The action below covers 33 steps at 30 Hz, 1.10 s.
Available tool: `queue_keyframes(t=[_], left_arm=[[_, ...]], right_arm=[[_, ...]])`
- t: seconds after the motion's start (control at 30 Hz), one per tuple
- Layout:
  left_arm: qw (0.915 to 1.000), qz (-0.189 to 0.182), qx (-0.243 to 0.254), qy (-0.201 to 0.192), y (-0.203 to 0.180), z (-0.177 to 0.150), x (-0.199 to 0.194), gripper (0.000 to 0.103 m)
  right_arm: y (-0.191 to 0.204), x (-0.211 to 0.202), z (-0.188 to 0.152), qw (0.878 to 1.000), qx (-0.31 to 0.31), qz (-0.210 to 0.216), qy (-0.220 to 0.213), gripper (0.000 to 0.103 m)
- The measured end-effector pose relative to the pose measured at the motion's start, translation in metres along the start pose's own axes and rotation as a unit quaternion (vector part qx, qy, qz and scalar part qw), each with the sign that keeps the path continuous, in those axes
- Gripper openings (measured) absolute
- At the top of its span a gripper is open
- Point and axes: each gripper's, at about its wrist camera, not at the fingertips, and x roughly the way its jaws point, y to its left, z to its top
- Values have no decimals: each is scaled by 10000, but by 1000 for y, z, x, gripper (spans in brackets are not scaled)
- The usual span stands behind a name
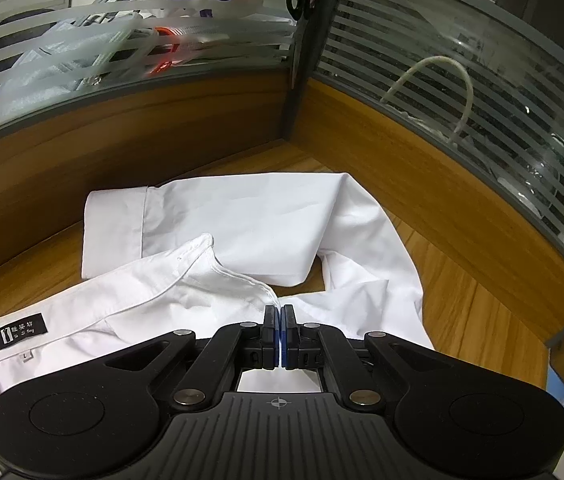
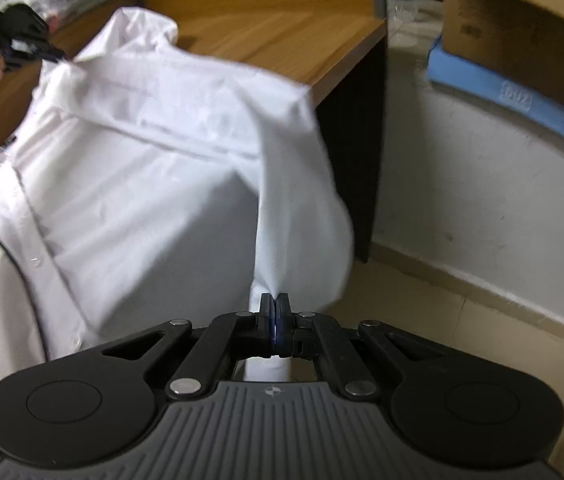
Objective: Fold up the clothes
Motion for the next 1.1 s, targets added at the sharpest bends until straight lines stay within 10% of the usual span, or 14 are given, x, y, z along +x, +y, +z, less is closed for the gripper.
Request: queue_keyframes(t=[0.23,0.57,1.1], left_arm=[[10000,-11,-11,-42,-2,-1,-1,3],[9998,177,91,-31,-6,1,5,3],[9998,210,14,46,-6,1,9,3]], right_arm=[[-53,-32,29,9978,-438,-438,-243,0],[-97,48,99,9923,-838,-904,123,1],[-66,47,107,9855,-1404,-807,-508,21]])
